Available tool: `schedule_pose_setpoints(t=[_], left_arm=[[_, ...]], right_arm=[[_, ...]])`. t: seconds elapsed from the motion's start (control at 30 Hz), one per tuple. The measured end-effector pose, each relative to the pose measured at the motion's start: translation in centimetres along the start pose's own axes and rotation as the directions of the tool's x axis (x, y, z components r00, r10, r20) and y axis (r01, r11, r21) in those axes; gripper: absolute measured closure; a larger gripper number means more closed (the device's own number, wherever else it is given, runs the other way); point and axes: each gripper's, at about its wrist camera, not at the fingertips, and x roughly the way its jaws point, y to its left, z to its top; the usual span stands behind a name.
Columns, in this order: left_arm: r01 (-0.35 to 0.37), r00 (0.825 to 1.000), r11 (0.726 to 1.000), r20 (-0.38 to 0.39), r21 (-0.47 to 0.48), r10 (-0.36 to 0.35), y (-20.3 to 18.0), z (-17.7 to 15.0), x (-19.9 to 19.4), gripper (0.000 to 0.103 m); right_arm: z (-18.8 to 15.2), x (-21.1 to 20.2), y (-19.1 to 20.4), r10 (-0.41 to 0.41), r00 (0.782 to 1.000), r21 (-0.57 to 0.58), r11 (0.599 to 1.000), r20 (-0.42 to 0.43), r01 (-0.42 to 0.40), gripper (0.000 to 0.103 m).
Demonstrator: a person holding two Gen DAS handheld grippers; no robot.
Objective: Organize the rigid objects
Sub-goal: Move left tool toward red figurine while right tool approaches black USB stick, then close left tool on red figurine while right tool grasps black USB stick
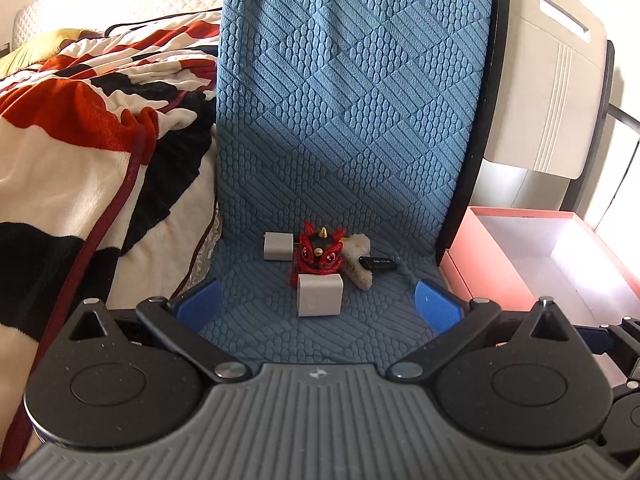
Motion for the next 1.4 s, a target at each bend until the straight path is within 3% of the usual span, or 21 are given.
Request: schedule_pose_setpoints(t=[0.07, 0.17, 0.43, 0.63, 0.7, 1.03, 1.1, 1.27, 1.4], left_arm=[[0.008, 1.0, 1.0, 0.008, 0.0, -0.007, 0.0, -0.1, 0.7, 0.0], [0.012, 0.999, 1.0, -0.044, -0.015, -0.012, 0.1, -0.5, 2.5, 0.0], [0.011, 0.999, 1.0, -0.031, 0.022, -0.01, -0.5, 0.4, 4.8, 0.0], [0.034, 0.997, 0.999, -0.072, -0.009, -0.035, -0.1, 1.5, 8.1, 0.0], [0.029, 0.997, 0.999, -0.074, -0.02, -0.031, 0.2, 1.8, 9.0, 0.0], [0.04, 0.991, 0.997, -0.126, -0.066, -0.048, 1.8, 3.5, 14.0, 0.0], [0.058, 0.986, 0.994, -0.149, -0.088, -0.07, 2.1, 3.6, 15.1, 0.0], [0.05, 0.981, 0.992, -0.18, -0.115, -0.07, 3.1, 4.2, 17.5, 0.0], [0.096, 0.975, 0.983, -0.185, -0.155, -0.124, 3.7, 4.7, 18.9, 0.0]], right_arm=[[0.1, 0.1, 0.0, -0.004, 1.0, -0.012, 1.0, 0.024, 0.004, 0.0], [0.1, 0.4, -0.1, -0.028, 0.996, -0.043, 0.999, 0.08, 0.031, 0.0], [0.5, 2.3, -1.0, 0.024, 0.999, -0.028, 0.999, 0.041, -0.023, 0.001], [1.0, 4.3, -1.6, 0.001, 0.999, -0.053, 0.999, 0.045, 0.001, 0.015], [1.3, 4.9, -1.8, -0.006, 0.999, -0.062, 0.998, 0.044, 0.009, 0.03], [2.6, 7.4, -0.9, -0.016, 0.997, -0.177, 0.984, 0.074, 0.029, 0.037], [2.9, 8.2, -0.6, 0.001, 0.998, -0.201, 0.979, 0.064, 0.012, 0.043], [3.1, 10.7, 0.4, 0.01, 0.999, -0.31, 0.951, 0.045, 0.005, 0.046], [3.4, 13.1, 0.6, -0.002, 0.999, -0.379, 0.925, 0.039, 0.017, 0.046]])
